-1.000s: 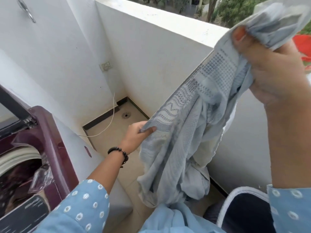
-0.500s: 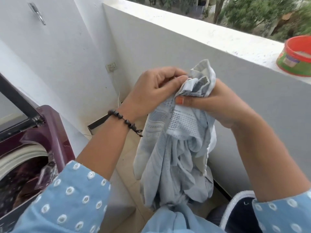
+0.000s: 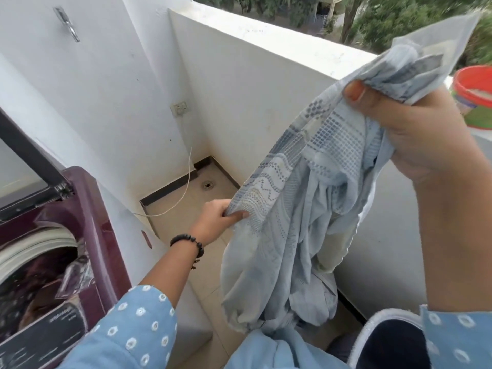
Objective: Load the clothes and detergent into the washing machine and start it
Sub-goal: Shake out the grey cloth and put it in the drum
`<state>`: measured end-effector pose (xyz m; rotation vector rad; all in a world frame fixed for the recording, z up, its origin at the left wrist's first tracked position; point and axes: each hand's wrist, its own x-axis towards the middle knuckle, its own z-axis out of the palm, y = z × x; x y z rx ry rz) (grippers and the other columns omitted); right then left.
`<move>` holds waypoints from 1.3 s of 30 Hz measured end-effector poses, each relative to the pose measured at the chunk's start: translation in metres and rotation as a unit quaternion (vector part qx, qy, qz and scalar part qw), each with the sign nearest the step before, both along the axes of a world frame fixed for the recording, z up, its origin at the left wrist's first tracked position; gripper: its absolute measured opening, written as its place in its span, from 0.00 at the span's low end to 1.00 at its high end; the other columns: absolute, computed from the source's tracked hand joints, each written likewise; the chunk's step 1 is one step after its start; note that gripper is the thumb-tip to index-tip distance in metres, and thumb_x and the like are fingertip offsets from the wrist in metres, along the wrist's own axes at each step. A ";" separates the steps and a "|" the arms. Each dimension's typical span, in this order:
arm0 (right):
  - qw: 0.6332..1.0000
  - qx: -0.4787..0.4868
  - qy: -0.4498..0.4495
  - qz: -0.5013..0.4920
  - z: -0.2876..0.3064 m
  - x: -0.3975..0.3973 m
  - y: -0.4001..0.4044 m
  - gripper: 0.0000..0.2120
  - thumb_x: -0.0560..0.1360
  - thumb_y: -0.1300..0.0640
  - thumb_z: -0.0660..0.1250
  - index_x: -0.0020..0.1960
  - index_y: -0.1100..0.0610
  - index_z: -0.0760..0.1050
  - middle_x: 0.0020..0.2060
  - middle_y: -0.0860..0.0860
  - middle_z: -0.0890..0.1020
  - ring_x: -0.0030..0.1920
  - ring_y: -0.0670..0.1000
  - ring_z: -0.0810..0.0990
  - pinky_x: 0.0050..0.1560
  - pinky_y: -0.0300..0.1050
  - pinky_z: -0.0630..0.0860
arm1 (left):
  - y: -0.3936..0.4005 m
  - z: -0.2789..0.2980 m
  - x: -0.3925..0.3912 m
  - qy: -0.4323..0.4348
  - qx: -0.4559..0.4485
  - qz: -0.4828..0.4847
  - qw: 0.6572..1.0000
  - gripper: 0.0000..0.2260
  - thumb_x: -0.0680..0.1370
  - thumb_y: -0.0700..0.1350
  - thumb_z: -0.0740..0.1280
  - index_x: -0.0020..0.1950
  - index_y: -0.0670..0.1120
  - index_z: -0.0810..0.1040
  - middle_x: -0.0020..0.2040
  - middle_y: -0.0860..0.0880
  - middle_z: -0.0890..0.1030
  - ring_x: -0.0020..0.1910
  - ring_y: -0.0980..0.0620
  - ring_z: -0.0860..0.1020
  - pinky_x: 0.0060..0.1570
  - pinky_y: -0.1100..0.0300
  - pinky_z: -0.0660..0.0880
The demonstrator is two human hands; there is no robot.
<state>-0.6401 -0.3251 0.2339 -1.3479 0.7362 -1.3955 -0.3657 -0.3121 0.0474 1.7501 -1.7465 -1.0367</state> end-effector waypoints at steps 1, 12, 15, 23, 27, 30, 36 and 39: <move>1.000 0.003 -0.003 0.000 -0.002 -0.001 0.000 0.08 0.67 0.61 0.72 0.45 0.56 0.79 0.40 0.47 0.85 0.48 0.50 0.84 0.50 0.45 0.80 | -0.002 0.002 0.004 0.008 -0.009 0.018 1.000 0.12 0.76 0.52 0.70 0.44 0.43 0.82 0.41 0.44 0.84 0.32 0.59 0.76 0.34 0.60 0.71; 0.972 0.095 0.150 0.157 -0.056 0.053 0.001 0.11 0.68 0.65 0.74 0.50 0.57 0.80 0.44 0.50 0.86 0.48 0.49 0.85 0.51 0.43 0.80 | -0.024 0.120 -0.040 0.131 -0.231 -0.021 0.964 0.03 0.72 0.45 0.72 0.43 0.47 0.81 0.37 0.47 0.82 0.36 0.55 0.76 0.40 0.55 0.76; 0.968 0.097 0.160 0.170 -0.067 0.066 0.000 0.10 0.70 0.67 0.73 0.49 0.57 0.80 0.44 0.50 0.86 0.48 0.48 0.85 0.50 0.42 0.80 | -0.021 0.130 -0.055 0.081 -0.298 -0.027 0.951 0.04 0.73 0.46 0.72 0.42 0.50 0.78 0.34 0.52 0.81 0.33 0.58 0.75 0.38 0.55 0.76; 0.979 0.051 0.148 0.130 -0.048 0.043 -0.010 0.06 0.71 0.66 0.72 0.47 0.59 0.80 0.44 0.54 0.85 0.48 0.52 0.84 0.50 0.46 0.81 | -0.006 0.084 -0.022 0.221 -0.120 -0.040 0.967 0.19 0.69 0.64 0.73 0.48 0.50 0.80 0.45 0.45 0.84 0.43 0.43 0.81 0.45 0.42 0.77; 0.988 0.040 0.108 0.108 -0.034 0.025 -0.015 0.08 0.67 0.60 0.72 0.46 0.58 0.79 0.41 0.48 0.85 0.45 0.48 0.84 0.46 0.40 0.79 | 0.009 0.046 -0.001 0.079 -0.077 -0.003 0.994 0.10 0.68 0.57 0.76 0.43 0.53 0.83 0.41 0.52 0.85 0.41 0.53 0.83 0.39 0.54 0.80; 0.995 0.046 0.057 0.073 -0.029 0.012 -0.019 0.07 0.66 0.61 0.71 0.45 0.56 0.80 0.40 0.47 0.85 0.45 0.47 0.84 0.46 0.40 0.79 | 0.013 0.021 0.024 0.015 -0.058 0.048 0.997 0.07 0.72 0.54 0.75 0.41 0.52 0.83 0.38 0.52 0.84 0.40 0.51 0.82 0.40 0.48 0.79; 0.999 0.045 0.015 0.020 -0.026 -0.011 -0.026 0.11 0.67 0.61 0.71 0.49 0.56 0.79 0.42 0.47 0.85 0.47 0.48 0.84 0.48 0.42 0.79 | 0.013 0.010 0.062 0.020 -0.073 0.123 0.989 0.07 0.75 0.55 0.70 0.38 0.55 0.80 0.32 0.51 0.79 0.33 0.50 0.76 0.37 0.55 0.71; 0.999 0.045 0.015 0.023 -0.029 -0.011 -0.028 0.11 0.67 0.62 0.70 0.50 0.56 0.79 0.43 0.47 0.86 0.48 0.48 0.84 0.48 0.41 0.79 | 0.008 0.029 0.060 0.124 -0.096 0.182 0.971 0.09 0.79 0.48 0.68 0.39 0.50 0.81 0.35 0.47 0.81 0.37 0.53 0.77 0.41 0.55 0.71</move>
